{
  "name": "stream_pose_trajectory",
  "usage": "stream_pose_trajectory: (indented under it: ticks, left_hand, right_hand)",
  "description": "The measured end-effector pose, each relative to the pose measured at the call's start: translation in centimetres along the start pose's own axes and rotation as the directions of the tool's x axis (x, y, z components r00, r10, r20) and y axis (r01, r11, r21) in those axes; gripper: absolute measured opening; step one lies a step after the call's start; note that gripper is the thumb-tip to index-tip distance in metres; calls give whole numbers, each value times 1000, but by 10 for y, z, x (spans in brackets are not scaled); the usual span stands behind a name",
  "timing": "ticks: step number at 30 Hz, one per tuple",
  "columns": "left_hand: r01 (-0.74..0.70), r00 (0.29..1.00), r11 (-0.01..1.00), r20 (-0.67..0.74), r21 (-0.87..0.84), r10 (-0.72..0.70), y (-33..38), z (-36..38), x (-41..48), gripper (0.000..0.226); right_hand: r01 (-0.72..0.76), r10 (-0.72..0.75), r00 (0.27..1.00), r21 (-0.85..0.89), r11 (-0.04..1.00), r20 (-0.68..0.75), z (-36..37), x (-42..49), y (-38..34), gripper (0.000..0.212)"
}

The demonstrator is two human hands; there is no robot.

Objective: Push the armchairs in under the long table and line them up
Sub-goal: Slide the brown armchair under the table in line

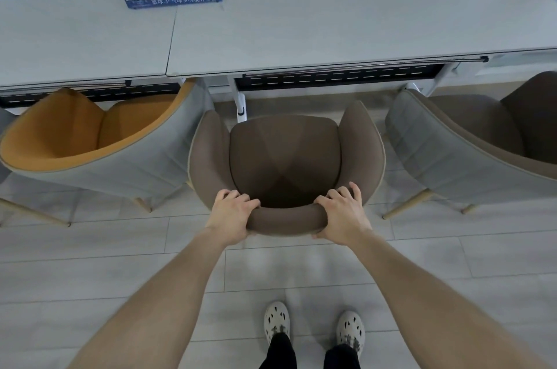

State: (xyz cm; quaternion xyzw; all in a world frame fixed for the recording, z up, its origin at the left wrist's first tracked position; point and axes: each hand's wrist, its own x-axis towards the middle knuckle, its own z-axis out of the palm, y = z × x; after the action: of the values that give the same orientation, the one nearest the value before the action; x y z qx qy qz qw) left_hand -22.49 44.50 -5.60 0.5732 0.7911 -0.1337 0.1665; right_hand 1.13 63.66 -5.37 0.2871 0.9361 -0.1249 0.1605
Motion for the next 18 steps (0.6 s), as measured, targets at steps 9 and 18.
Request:
stream_pose_trajectory:
  ticks: [9, 18]
  left_hand:
    - [2, 1000, 1000, 2, -10, -2, -2, 5, -2, 57]
    - [17, 999, 999, -40, -32, -18, 8, 5, 8, 54]
  right_hand:
    - [-2, 2, 1000, 34, 999, 18, 3, -8, -3, 80]
    - [26, -26, 1000, 20, 999, 1, 7, 3, 17, 85]
